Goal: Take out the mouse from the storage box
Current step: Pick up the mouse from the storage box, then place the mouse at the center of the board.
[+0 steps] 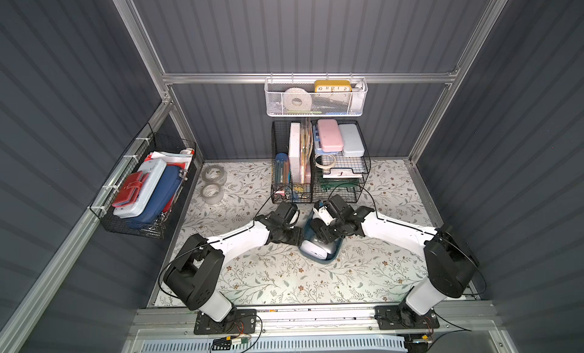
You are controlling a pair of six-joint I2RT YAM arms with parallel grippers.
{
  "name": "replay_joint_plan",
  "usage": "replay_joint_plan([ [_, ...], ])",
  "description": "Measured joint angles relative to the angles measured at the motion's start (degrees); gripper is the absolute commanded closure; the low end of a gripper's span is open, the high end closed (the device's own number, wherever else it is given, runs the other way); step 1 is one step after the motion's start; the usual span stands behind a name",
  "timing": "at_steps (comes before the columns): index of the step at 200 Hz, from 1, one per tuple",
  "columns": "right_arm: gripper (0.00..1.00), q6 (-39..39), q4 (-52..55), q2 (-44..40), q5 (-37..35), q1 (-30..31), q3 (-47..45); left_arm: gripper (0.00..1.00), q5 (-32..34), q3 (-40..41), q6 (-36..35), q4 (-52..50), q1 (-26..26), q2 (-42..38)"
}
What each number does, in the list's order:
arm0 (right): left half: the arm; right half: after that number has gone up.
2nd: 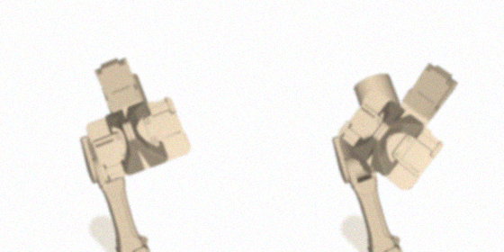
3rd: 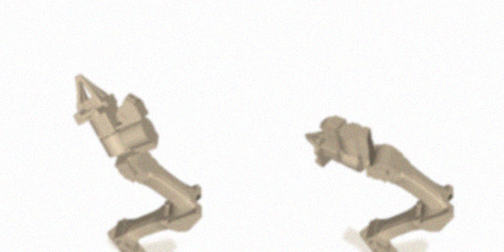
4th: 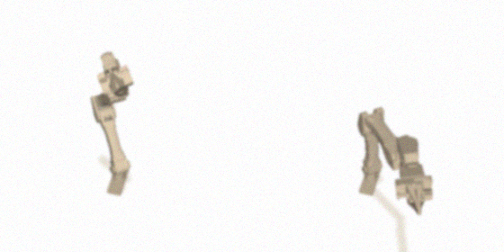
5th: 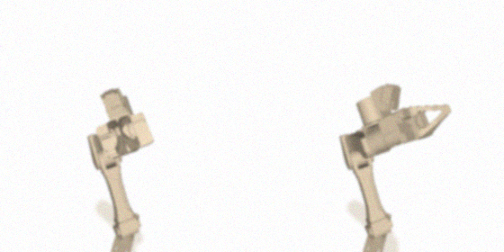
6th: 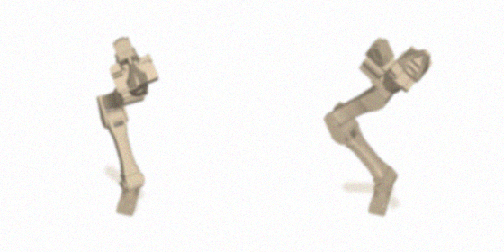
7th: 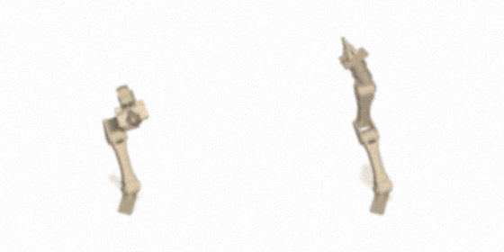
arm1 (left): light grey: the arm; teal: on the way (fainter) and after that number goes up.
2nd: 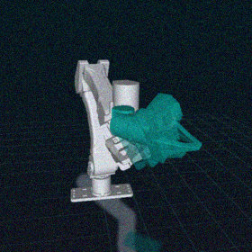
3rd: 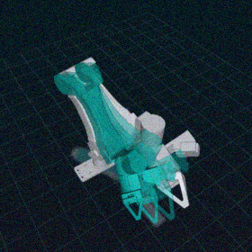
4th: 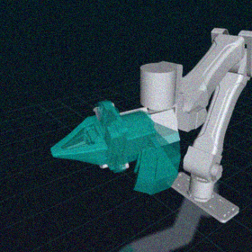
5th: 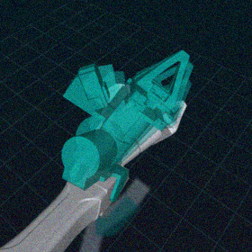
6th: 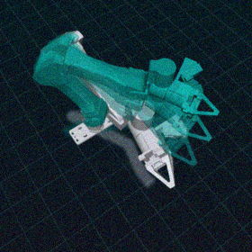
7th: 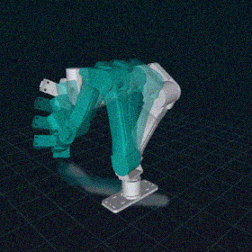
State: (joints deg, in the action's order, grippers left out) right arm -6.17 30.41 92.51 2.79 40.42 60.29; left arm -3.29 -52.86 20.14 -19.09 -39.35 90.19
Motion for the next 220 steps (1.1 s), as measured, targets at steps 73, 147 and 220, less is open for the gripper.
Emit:
replay_joint_plan([
  [73, 0.51, -11.9, 1.0, -21.4, -8.7, -3.0, -9.0, 0.23, 2.1, 2.3, 2.8, 0.0, 0.0, -6.4],
  [147, 0.50, -24.4, 3.4, -32.0, -17.0, -15.2, -22.6, 0.22, 2.5, 2.8, 3.7, 0.4, 0.0, -8.3],
  [220, 0.51, -30.8, 1.3, -13.7, -14.2, -17.0, -19.1, 0.22, 1.0, 4.1, 5.5, 0.2, -0.7, -8.3],
])
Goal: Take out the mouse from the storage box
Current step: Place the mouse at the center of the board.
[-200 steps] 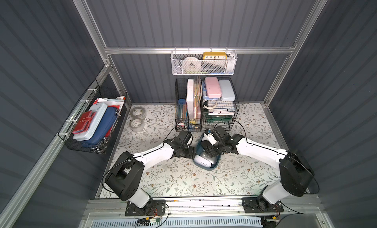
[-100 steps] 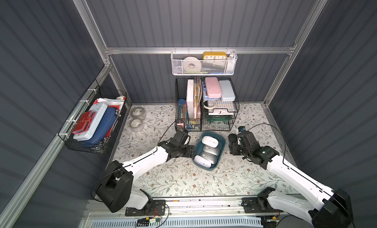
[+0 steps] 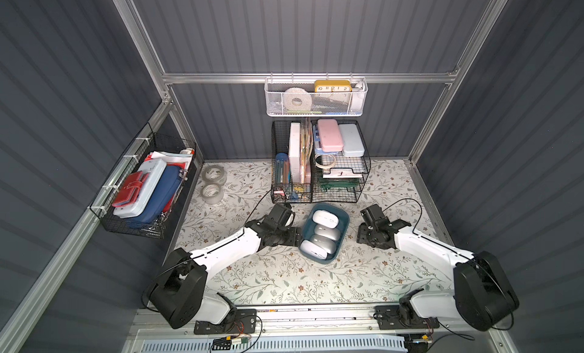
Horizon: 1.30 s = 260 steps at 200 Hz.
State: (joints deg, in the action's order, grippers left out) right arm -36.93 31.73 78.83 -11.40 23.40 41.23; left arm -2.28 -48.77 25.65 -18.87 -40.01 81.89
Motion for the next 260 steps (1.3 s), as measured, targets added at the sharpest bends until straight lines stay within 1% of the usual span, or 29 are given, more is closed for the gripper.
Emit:
replay_joint_plan([
  [24, 0.50, -1.5, -2.0, 3.5, 0.9, 0.0, 0.1, 0.22, -0.4, 0.8, 0.7, 0.0, -0.9, -0.3],
  [58, 0.47, -2.6, -3.2, 8.0, 1.1, 0.0, 1.2, 0.24, -1.1, 1.2, 1.0, 0.0, -1.3, -0.3],
  [99, 0.36, -2.5, -4.6, 9.1, 0.9, 0.0, 1.7, 0.25, -2.2, 0.7, 1.0, 0.0, -1.3, 0.9],
  [125, 0.30, -2.3, -3.6, 8.0, 1.1, 0.0, 1.7, 0.25, -2.5, -0.7, 1.4, -0.3, -1.3, 1.8],
  [179, 0.27, 0.4, 1.4, -0.9, 0.9, 0.1, 5.6, 0.28, -2.6, -7.4, 1.4, -0.7, -1.3, 7.8],
  [222, 0.27, 3.6, 4.0, -5.1, 1.8, 1.0, 7.2, 0.40, -2.4, -9.4, 1.1, -1.6, -1.3, 10.8],
  [248, 0.27, 6.3, 5.3, -5.9, 2.3, 4.2, 9.3, 0.47, -2.1, -9.5, 0.7, -2.1, -1.2, 11.0],
  [260, 0.27, 7.7, 5.3, -5.8, 2.4, 5.7, 10.6, 0.52, -2.0, -9.5, 0.4, -2.3, -1.1, 11.1],
])
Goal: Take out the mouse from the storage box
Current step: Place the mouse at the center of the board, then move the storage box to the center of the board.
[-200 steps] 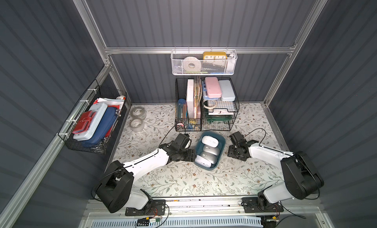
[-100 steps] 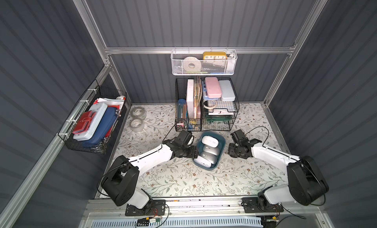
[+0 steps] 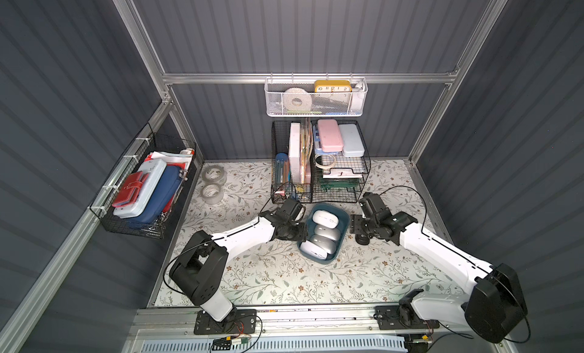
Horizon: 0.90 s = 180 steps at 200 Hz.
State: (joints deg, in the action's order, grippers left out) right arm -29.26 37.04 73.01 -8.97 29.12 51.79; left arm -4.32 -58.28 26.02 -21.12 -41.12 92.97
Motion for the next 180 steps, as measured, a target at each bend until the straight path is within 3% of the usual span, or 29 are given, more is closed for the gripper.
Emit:
replay_joint_plan([
  [83, 0.27, 7.7, 0.4, 10.5, -2.4, 7.0, 7.5, 0.82, 0.3, -2.1, -3.8, -0.7, 1.4, 2.8],
  [180, 0.25, 14.6, -0.6, 20.9, -3.6, 6.8, 13.9, 0.90, 2.6, -9.2, -8.7, -0.8, 1.5, 9.3],
])
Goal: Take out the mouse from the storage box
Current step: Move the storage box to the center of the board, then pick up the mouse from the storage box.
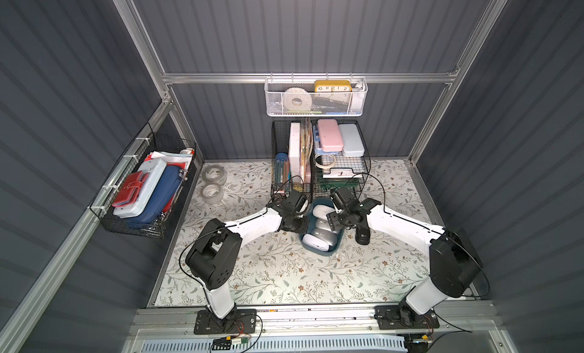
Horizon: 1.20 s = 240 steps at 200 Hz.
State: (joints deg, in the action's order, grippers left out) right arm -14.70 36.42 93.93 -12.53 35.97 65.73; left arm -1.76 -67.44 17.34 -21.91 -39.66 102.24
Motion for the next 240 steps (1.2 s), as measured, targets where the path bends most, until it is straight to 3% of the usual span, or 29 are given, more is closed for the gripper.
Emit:
replay_joint_plan([
  [78, 0.18, 9.8, -0.9, 7.6, 0.5, -3.3, 6.6, 0.79, 0.5, -2.0, -2.2, 0.0, 0.0, 1.7],
  [139, 0.17, 18.6, -0.7, 12.5, 3.1, -3.5, 10.4, 0.78, 0.5, -2.1, -2.8, 0.0, 0.0, 1.7],
  [240, 0.14, 25.7, 3.1, 20.1, 6.1, -3.9, 19.3, 0.71, 0.0, -1.8, -2.7, 0.2, 0.0, 1.5],
])
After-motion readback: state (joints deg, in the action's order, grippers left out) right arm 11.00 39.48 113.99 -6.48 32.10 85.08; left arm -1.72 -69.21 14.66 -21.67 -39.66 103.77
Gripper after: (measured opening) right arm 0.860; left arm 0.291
